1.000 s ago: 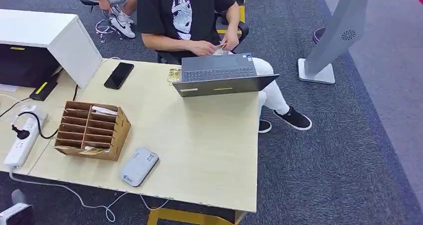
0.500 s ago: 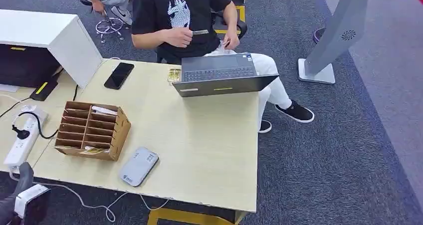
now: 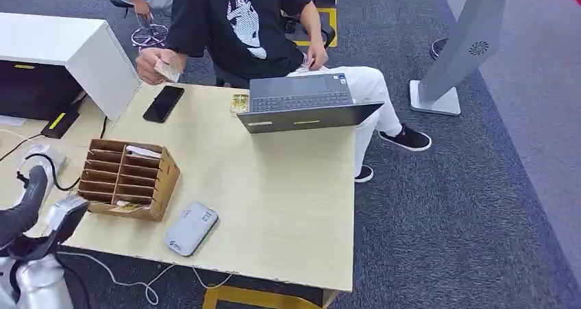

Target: Pass the card to the sensor for recognition and then transmit it.

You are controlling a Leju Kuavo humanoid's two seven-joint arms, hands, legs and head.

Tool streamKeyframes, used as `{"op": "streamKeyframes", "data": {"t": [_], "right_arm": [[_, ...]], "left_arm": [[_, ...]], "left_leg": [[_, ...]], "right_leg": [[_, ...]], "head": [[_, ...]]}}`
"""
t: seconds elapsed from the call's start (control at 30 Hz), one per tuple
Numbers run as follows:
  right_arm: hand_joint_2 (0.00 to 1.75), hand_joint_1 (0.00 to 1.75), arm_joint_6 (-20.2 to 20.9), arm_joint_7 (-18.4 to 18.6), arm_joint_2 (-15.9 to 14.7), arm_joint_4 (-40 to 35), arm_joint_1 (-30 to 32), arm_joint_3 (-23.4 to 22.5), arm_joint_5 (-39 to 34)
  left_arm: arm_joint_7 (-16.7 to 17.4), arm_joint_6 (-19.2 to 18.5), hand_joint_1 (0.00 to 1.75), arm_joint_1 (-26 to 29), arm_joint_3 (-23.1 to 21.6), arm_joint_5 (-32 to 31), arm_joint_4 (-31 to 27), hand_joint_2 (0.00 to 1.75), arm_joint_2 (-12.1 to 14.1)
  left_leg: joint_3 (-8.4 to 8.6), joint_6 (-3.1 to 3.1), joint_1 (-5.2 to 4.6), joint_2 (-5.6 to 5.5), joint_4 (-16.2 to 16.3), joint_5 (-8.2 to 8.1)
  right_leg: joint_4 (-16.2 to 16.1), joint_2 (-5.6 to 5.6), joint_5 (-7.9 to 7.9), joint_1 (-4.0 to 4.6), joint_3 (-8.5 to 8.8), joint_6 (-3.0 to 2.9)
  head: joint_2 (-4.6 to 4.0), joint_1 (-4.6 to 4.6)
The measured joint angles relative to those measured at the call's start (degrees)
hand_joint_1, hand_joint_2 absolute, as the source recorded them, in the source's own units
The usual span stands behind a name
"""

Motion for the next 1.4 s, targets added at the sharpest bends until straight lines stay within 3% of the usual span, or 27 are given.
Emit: {"op": "streamKeyframes", "data": {"t": [0.13,0.37,0.57,0.73,0.83,1.27,1.4], "right_arm": [[1.75,0.00,0.00,0.00,-0.07,0.00,0.00,0.17,-0.02],[1.75,0.00,0.02,0.00,-0.13,0.00,-0.02,0.37,-0.02],[1.75,0.00,0.48,0.02,-0.20,0.00,-0.34,0.39,0.94],[1.75,0.00,1.14,0.17,-0.39,0.00,-0.89,0.39,1.35],[1.75,0.00,1.11,0.06,-0.50,0.00,-1.09,0.39,1.55],[1.75,0.00,1.11,-0.15,-0.66,0.00,-1.32,0.39,1.60],[1.75,0.00,1.01,-0.15,-0.70,0.00,-1.34,0.39,1.60]], "left_arm": [[0.15,0.00,0.00,-4.28,0.02,-2.61,4.56,1.75,1.97],[0.15,0.00,0.00,-6.05,0.02,-3.14,7.21,1.75,3.09],[-0.50,0.00,0.00,-9.88,0.20,-17.03,8.87,1.75,3.57],[6.04,0.00,0.00,-13.14,-1.05,-26.07,10.35,1.75,6.48],[6.34,0.00,0.00,-13.95,-3.22,-26.33,10.05,1.75,7.85],[5.11,0.02,0.00,-14.54,-4.68,-25.89,6.88,1.75,7.96],[-0.16,0.02,0.00,-14.77,-4.68,-24.58,5.54,1.75,7.37]], "left_leg": [[0.02,-0.06,0.00,0.07,0.00,0.04],[-0.01,-0.06,0.00,0.06,0.00,0.03],[-0.04,-0.06,0.00,0.02,0.00,0.05],[0.01,-0.10,0.02,0.22,0.00,0.10],[-0.01,-0.11,0.03,0.20,0.00,0.10],[-0.02,-0.11,0.01,0.22,0.00,0.07],[-0.04,-0.11,0.01,0.20,0.00,0.07]], "right_leg": [[0.02,0.08,0.05,0.00,-0.01,-0.07],[0.01,0.07,0.04,0.00,-0.06,-0.06],[0.01,0.03,0.06,0.00,-0.05,-0.07],[0.01,0.20,0.12,0.00,-0.11,-0.11],[0.02,0.18,0.12,0.00,-0.11,-0.11],[0.01,0.20,0.10,0.01,-0.12,-0.10],[0.01,0.18,0.10,0.01,-0.11,-0.10]], "head": [[0.00,0.00],[0.00,0.00],[0.00,0.00],[0.00,-0.02],[0.00,-0.02],[0.00,-0.02],[0.00,0.00]]}}
